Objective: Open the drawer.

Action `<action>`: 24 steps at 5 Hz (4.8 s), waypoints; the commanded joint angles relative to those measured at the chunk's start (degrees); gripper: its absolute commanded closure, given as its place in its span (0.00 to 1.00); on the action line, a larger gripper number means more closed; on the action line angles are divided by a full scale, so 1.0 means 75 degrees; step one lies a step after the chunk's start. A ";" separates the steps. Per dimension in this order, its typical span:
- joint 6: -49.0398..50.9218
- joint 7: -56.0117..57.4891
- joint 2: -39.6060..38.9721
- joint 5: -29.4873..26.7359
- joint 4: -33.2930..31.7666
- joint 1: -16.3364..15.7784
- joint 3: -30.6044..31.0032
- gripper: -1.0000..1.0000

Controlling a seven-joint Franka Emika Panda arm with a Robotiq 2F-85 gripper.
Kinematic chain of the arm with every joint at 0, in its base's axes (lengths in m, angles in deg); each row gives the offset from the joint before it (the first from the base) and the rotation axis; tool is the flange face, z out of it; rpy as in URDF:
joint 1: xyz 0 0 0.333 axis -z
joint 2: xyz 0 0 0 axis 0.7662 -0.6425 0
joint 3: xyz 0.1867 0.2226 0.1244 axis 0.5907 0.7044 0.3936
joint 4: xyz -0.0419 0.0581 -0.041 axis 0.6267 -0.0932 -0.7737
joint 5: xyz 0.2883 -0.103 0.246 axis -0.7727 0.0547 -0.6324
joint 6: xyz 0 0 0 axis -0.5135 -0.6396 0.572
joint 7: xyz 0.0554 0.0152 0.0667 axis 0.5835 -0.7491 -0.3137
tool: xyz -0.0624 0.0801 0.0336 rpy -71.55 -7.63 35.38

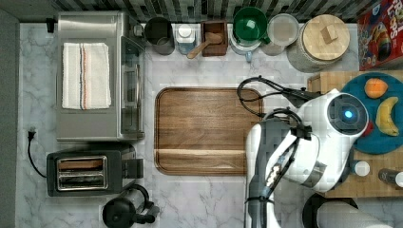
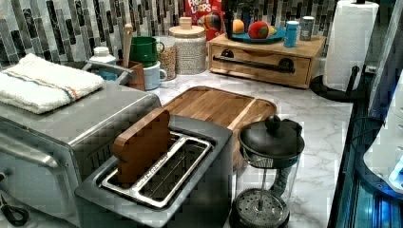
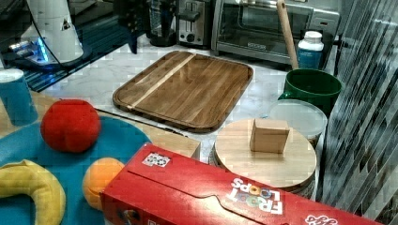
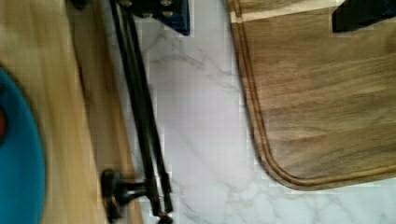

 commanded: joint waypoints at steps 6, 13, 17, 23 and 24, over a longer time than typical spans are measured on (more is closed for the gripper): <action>-0.2599 0.2135 -0.1465 -0.0623 -0.0518 0.0415 -0.0336 0.00; -0.4425 0.2856 -0.2238 -0.1865 -0.1101 0.0481 0.0719 0.00; -0.4193 0.0616 -0.1730 -0.1454 -0.1687 -0.0665 0.1214 0.00; -0.4477 -0.3539 -0.0993 0.0443 -0.2551 -0.2678 0.0986 0.00; -0.4506 -0.3684 -0.1061 0.0257 -0.2459 -0.2586 0.1064 0.00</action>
